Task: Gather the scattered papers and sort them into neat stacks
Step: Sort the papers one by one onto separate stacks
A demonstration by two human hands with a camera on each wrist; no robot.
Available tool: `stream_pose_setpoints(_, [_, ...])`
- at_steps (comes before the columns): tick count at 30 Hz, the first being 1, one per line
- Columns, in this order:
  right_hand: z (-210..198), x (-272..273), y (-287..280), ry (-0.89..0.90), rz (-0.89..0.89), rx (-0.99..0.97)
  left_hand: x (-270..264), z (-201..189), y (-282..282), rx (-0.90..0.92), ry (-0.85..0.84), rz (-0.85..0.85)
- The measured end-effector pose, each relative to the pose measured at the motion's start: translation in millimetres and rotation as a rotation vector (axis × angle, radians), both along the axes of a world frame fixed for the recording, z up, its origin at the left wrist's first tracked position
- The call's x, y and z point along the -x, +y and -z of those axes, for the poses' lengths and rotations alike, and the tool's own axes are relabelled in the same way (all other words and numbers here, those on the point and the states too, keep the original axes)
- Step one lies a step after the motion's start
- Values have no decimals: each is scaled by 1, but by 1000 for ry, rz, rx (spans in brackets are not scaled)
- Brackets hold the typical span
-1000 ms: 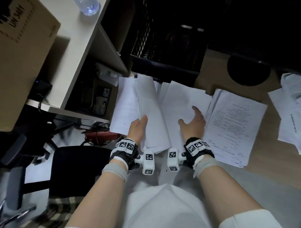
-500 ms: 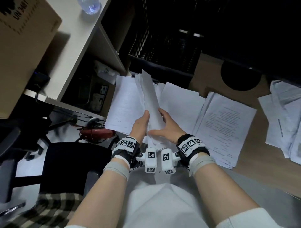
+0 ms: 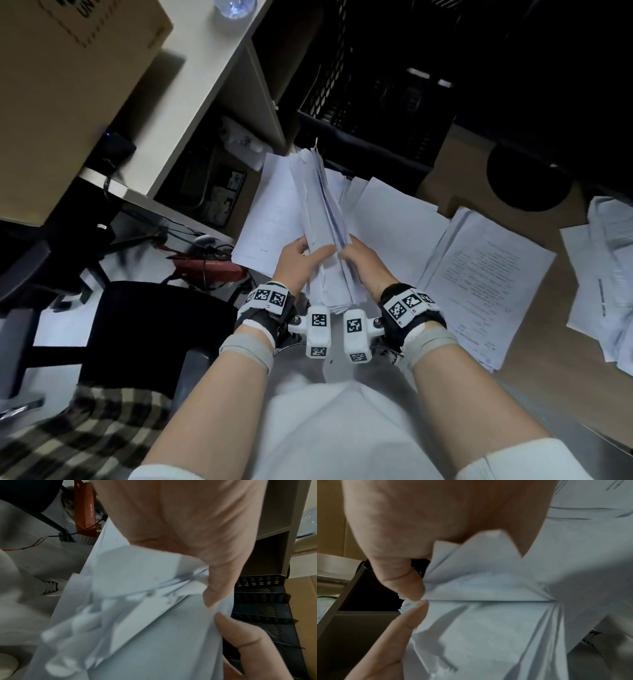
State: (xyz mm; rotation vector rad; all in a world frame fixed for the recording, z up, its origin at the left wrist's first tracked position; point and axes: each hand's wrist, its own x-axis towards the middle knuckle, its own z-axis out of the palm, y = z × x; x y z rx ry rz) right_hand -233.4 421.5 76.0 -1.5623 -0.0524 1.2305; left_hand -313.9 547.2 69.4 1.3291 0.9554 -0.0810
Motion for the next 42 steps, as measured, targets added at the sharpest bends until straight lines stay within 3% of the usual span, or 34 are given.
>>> stream_pose_setpoints(7, [-4, -7, 12, 166, 119, 43, -6, 1, 13, 97, -27, -69])
stream_pose_setpoints(12, [-2, -14, 15, 78, 154, 190, -18, 7, 21, 47, 19, -17])
stream_pose_setpoints(17, [2, -16, 13, -67, 136, 149, -21, 16, 31, -35, 55, 33])
stream_pose_setpoints(21, [27, -15, 9, -210, 306, 343, -19, 27, 38, -130, 111, -1])
stream_pose_setpoints(23, [39, -17, -8, -248, 426, 546, -22, 31, 39, -130, 113, -33])
stream_pose_setpoints(26, [51, -12, -43, -161, 507, 851, -23, 37, 37, -151, 115, -23])
stream_pose_setpoints(28, [56, -6, -55, -83, 539, 913, -25, 39, 34, -167, 113, -52])
stream_pose_setpoints(30, [63, -3, -56, 13, 593, 875, -23, 41, 31, -185, 124, -48])
stream_pose_setpoints(32, [64, 2, -52, -60, 625, 835, -21, 43, 25, -168, 122, -12])
stream_pose_setpoints(35, [65, 2, -49, -381, 570, 880, -19, 42, 17, -151, 150, 57])
stream_pose_setpoints(37, [60, -4, -49, -514, 461, 660, -20, 42, 8, -152, 159, 88])
stream_pose_setpoints(40, [39, -6, -42, -192, 241, 187, -23, 37, -3, -180, 133, 136])
stream_pose_setpoints(42, [39, -4, -41, -141, 167, 205, -26, 32, -9, -197, 110, 163])
